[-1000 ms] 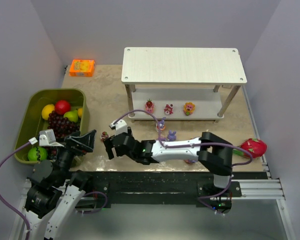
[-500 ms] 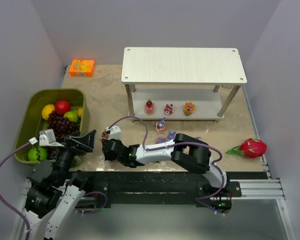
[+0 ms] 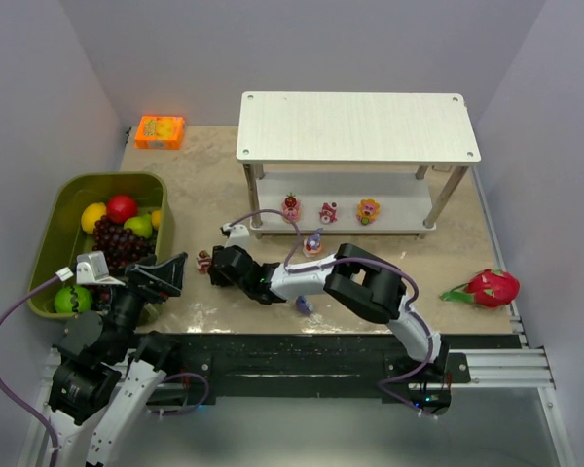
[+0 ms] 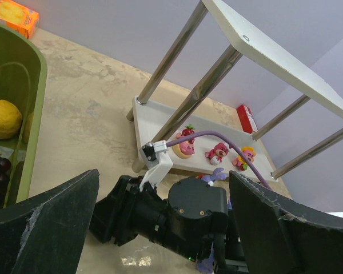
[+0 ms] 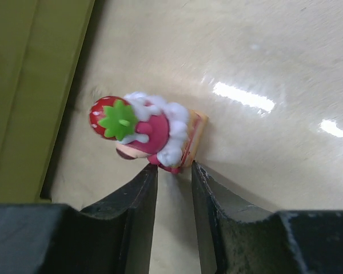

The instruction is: Place and organize the plastic toys onto the shelf

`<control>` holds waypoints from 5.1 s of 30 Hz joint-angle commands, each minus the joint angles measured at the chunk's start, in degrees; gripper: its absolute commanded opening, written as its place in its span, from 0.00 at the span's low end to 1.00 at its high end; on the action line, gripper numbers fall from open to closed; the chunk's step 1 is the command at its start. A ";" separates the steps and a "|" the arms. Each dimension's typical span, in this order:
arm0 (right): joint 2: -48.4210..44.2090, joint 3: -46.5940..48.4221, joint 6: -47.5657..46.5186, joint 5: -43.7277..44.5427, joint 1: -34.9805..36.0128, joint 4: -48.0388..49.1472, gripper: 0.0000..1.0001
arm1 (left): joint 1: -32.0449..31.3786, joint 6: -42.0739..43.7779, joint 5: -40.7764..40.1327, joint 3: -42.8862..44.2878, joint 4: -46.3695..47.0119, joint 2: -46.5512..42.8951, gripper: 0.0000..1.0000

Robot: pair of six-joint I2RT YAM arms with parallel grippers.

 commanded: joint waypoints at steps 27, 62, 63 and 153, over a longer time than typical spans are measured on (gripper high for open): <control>-9.44 -4.00 -34.82 -3.19 0.26 -2.07 0.79 | 0.39 -0.46 -0.61 0.44 0.33 -1.04 1.00; 3.39 9.98 -40.19 -17.08 -5.71 5.41 0.57 | 0.39 -0.46 -0.87 0.44 0.24 1.42 0.99; 3.30 9.62 -40.19 -16.21 -5.80 5.76 0.54 | 0.39 -0.46 -0.96 0.44 0.15 1.42 0.99; -50.32 -41.80 -38.79 3.22 -57.39 0.58 0.09 | 0.39 0.07 0.80 0.53 0.33 1.95 0.99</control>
